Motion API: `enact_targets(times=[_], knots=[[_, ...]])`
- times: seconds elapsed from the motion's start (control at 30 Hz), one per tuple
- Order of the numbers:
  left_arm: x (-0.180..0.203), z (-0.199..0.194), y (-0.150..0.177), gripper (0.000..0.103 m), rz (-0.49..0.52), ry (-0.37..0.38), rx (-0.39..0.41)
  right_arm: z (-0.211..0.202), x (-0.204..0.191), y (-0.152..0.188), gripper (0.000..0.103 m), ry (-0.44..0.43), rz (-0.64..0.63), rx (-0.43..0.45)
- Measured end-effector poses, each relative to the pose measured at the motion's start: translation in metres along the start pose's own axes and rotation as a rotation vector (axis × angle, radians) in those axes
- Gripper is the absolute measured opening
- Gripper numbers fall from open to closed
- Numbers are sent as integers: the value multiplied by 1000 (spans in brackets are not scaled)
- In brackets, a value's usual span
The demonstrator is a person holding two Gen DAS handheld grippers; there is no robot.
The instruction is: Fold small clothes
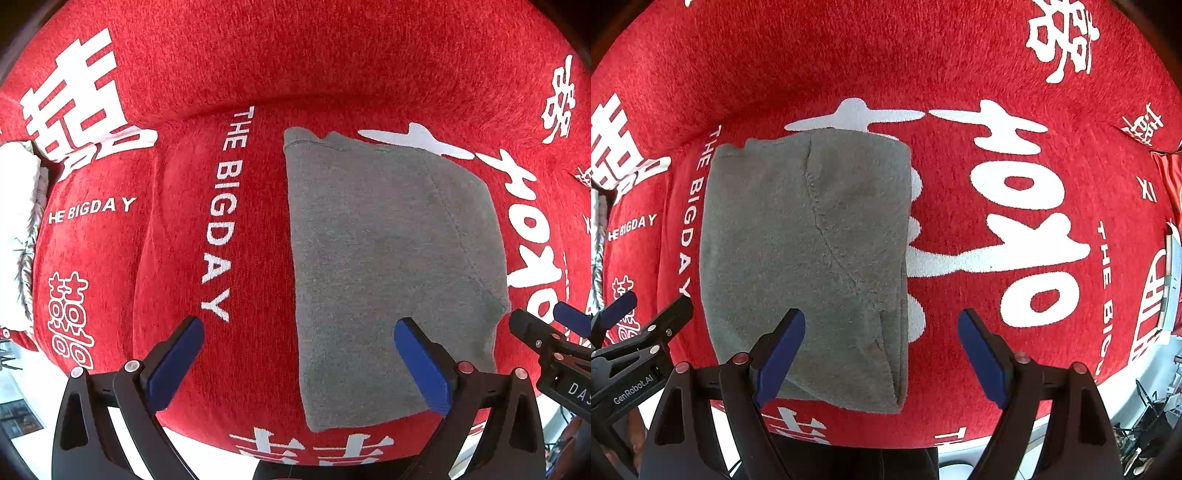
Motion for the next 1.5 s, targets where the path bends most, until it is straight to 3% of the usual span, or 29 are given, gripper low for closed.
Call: enact_targets(times=[1.5], knots=[[2, 0, 2, 103, 7, -27, 6, 3, 0, 2, 87, -2, 3, -11]])
Point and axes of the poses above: each gripper's, at about its wrist camera, not at the fingertips, and z roughly the way its jaws point, x to its right, y to its underside, the point moved 7 cm from there along z, roughly the way its jaws point, and after that the axes turned 11 degrees about -y, right-handed, at the moved point
